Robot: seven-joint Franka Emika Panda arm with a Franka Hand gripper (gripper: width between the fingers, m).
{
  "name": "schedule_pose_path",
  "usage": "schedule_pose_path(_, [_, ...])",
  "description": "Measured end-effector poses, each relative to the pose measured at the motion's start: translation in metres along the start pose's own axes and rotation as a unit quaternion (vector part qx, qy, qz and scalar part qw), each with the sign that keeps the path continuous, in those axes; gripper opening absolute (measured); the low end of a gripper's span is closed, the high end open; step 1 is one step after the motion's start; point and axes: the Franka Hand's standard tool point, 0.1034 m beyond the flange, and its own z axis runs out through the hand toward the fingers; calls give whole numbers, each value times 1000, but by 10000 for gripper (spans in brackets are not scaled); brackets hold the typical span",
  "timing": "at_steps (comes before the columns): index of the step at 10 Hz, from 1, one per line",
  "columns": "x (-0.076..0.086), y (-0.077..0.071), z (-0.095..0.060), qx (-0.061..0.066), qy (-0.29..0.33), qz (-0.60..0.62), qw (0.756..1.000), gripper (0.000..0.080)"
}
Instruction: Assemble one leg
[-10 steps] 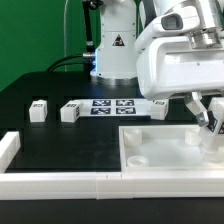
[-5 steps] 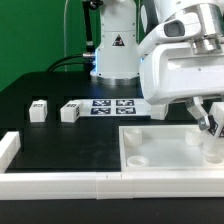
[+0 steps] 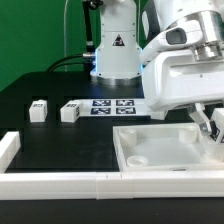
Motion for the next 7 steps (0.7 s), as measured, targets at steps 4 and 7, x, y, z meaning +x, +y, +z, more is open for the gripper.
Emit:
schedule_pose_path(4, [-2,1,1,0,2,2,1000,291])
schedule_pose_path(7, [-3,0,2,2,-5,2,1000,291])
